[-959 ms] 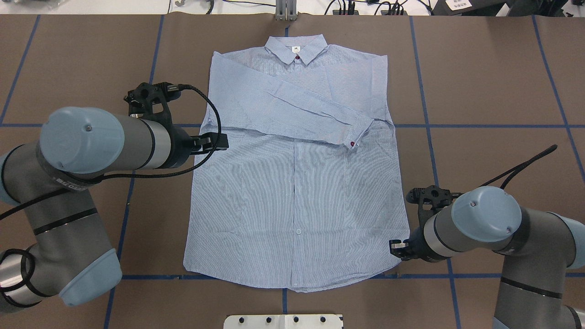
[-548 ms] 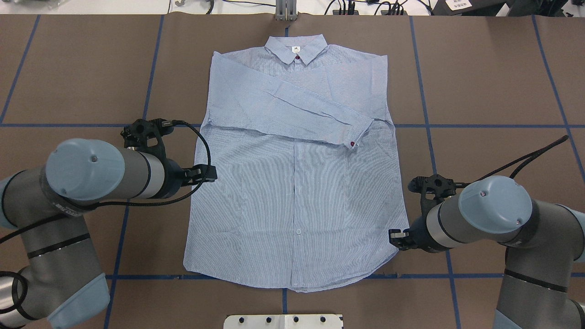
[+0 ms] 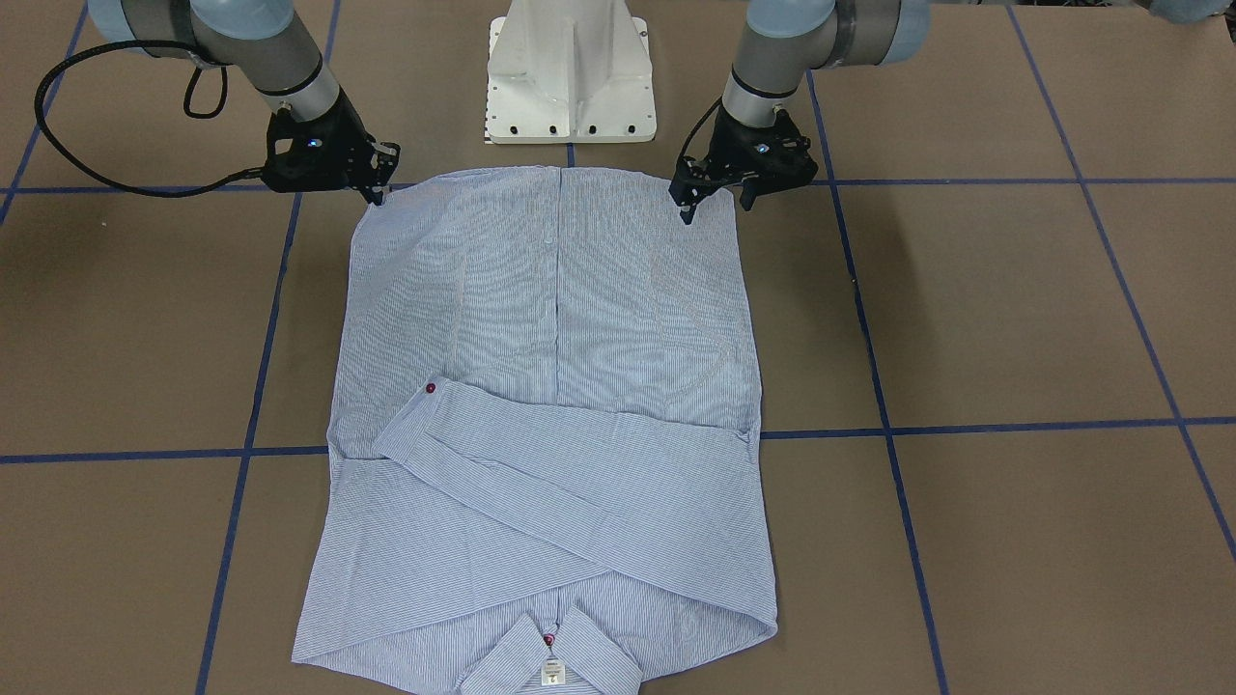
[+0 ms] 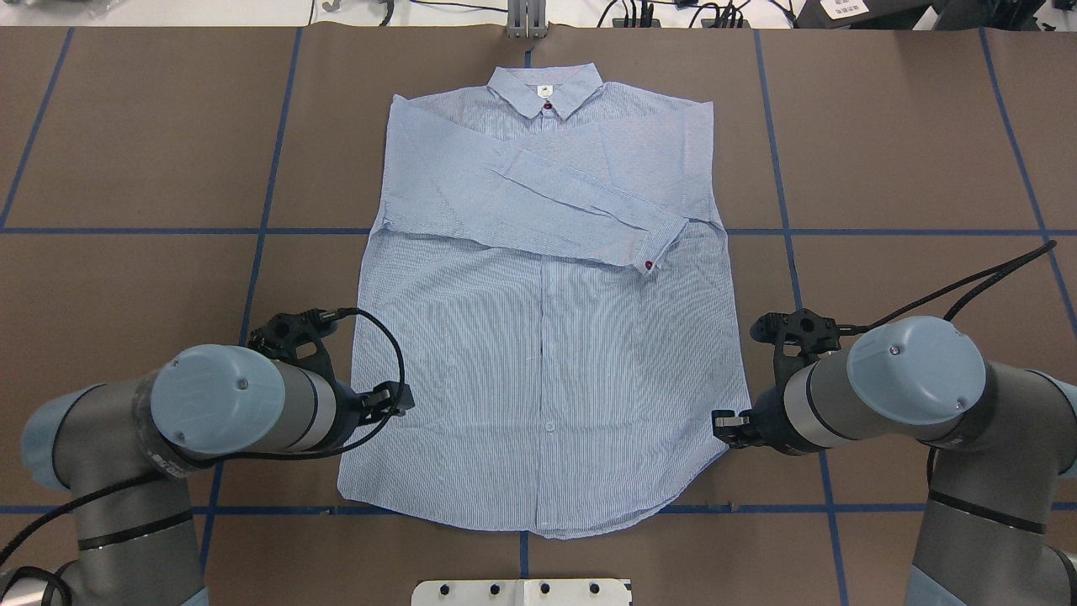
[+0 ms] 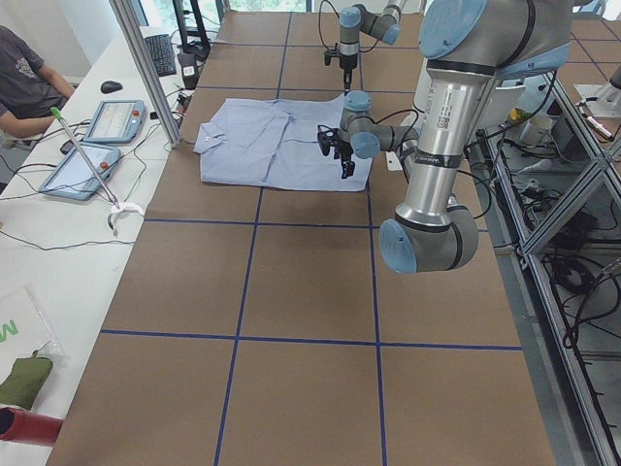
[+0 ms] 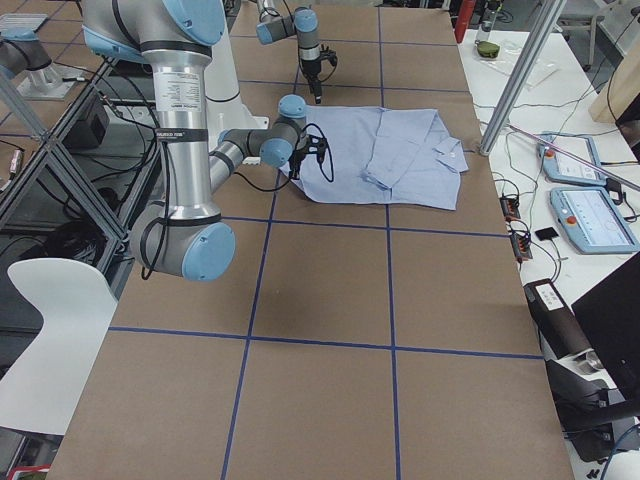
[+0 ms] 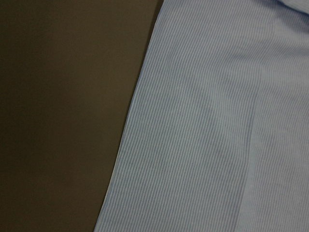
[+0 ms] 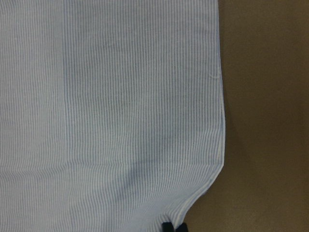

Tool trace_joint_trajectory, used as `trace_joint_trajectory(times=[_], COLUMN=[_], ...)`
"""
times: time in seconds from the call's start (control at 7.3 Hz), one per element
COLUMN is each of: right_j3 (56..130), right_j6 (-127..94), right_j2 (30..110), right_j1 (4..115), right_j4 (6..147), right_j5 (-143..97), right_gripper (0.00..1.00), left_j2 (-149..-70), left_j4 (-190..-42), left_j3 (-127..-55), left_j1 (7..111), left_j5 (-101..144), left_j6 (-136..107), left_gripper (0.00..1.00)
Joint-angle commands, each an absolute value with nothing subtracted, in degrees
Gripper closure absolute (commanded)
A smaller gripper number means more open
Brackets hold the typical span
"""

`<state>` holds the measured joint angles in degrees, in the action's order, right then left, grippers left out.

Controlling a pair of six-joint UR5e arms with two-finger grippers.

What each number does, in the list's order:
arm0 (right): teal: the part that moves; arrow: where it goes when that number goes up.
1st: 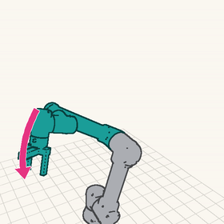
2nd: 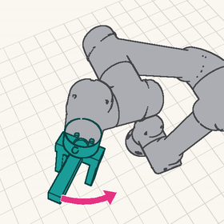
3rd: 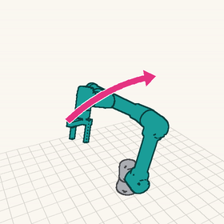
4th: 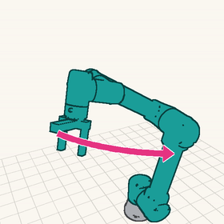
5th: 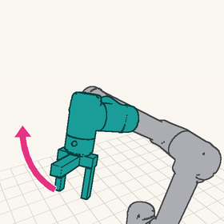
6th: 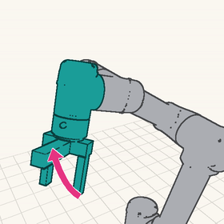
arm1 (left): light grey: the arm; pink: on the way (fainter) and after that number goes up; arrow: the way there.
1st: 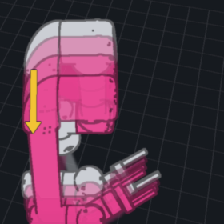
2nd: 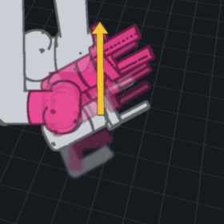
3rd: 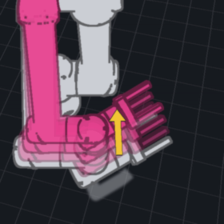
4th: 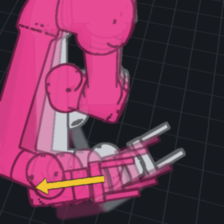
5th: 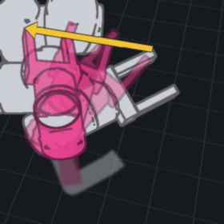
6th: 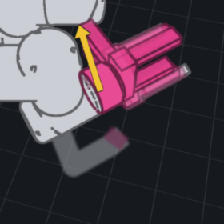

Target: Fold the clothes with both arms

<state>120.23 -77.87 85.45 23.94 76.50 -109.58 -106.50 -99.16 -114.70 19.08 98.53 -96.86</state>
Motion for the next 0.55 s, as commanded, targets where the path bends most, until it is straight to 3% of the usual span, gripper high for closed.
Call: trace_joint_trajectory(times=[0.0,0.41], right_j3=[120.15,120.15], right_j6=[-77.87,-77.78], right_j2=[85.17,85.17], right_j1=[23.99,24.26], right_j4=[76.46,76.55], right_j5=[-109.51,-109.51], right_gripper=[1.0,1.0], left_j2=[-106.35,-106.26], left_j4=[-98.26,-96.68], left_j3=[-114.0,-113.73], left_j1=[15.13,14.41], left_j5=[97.74,97.29], left_j6=[-99.92,-100.11], left_gripper=[0.01,0.06])
